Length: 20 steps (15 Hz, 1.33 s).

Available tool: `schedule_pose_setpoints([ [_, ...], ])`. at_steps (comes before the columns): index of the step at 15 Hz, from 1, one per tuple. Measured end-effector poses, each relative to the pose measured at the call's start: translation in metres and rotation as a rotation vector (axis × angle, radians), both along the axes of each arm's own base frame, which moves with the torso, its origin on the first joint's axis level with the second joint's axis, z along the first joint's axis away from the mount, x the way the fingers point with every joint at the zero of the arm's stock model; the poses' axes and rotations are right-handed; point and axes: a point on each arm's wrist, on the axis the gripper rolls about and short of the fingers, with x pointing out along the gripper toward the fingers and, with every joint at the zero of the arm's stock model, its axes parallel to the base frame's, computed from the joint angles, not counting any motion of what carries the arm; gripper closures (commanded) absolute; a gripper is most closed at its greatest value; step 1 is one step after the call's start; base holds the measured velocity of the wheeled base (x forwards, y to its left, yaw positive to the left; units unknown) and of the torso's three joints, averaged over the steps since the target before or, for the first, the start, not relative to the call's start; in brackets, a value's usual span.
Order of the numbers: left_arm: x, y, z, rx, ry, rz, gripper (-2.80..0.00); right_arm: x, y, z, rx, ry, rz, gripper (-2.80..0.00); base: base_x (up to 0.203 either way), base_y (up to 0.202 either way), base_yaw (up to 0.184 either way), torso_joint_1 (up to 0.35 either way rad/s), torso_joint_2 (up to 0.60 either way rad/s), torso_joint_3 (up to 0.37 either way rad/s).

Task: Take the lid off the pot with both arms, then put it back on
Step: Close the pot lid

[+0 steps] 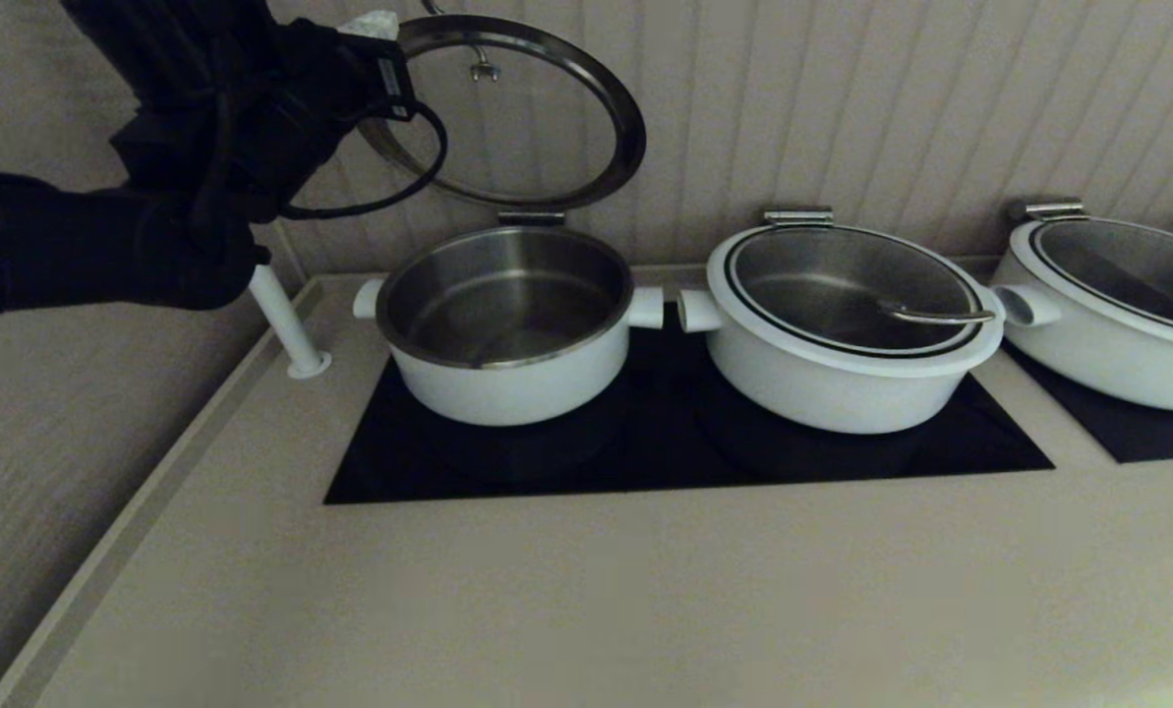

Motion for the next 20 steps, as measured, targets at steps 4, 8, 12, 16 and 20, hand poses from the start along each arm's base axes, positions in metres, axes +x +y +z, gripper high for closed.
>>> schedule_pose_setpoints([
  [4,-0.005,0.001,0.012,-0.001,-0.030,0.002,0.00,0.000,0.000,0.000,0.000,0.000,0.000,0.00,0.000,0.000,0.000,0.000,0.00,0.000],
  [8,-0.005,0.001,0.030,-0.001,-0.035,0.001,0.00,0.000,0.000,0.000,-0.001,0.000,0.000,0.00,0.000,0.000,0.000,0.000,0.00,0.000],
  [12,0.000,-0.001,0.051,0.006,-0.033,-0.006,0.00,0.000,0.000,0.000,-0.001,0.000,0.000,0.00,0.000,0.000,0.000,0.000,0.00,0.000],
  [16,0.008,-0.004,0.045,0.044,0.029,-0.048,0.00,0.000,0.000,0.000,-0.001,0.000,0.000,0.00,0.000,0.000,0.000,0.000,0.00,0.000],
  [20,0.013,-0.005,0.038,0.058,0.075,-0.055,0.00,0.000,0.000,0.000,-0.001,0.000,-0.001,0.00,0.000,0.000,0.000,0.000,0.00,0.000],
])
